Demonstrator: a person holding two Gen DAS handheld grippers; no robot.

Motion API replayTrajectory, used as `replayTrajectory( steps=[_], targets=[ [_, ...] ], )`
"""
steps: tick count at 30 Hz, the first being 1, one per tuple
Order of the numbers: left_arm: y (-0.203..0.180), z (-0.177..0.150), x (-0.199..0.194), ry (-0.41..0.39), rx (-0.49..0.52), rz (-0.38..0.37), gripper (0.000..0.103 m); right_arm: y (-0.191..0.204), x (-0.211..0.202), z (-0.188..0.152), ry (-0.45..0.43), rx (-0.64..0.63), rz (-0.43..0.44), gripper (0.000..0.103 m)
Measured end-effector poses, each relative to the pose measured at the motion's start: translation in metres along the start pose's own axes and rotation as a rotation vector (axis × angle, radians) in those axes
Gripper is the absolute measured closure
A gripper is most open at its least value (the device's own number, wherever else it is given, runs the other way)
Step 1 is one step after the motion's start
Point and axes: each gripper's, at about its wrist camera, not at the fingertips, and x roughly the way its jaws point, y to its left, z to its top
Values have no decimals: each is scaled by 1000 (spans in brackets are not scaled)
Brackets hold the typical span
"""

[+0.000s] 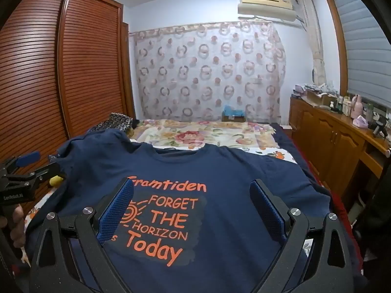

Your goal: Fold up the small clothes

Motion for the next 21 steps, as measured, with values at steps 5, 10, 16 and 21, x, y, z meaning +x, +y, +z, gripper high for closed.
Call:
replayTrajectory(
  steps=[5,10,16,21],
  targets=[
    [2,0,-1,16,5,3,0,1,-1,-1,-5,-1,-2,5],
    [2,0,0,19,9,6,0,4,-2,0,-7,0,-5,5],
    [6,3,-2,15,8,8,0,6,1,0,-8,5,-9,5],
    [7,3,-3,13,10,9,0,4,-2,2,-15,5,-4,5]
  ],
)
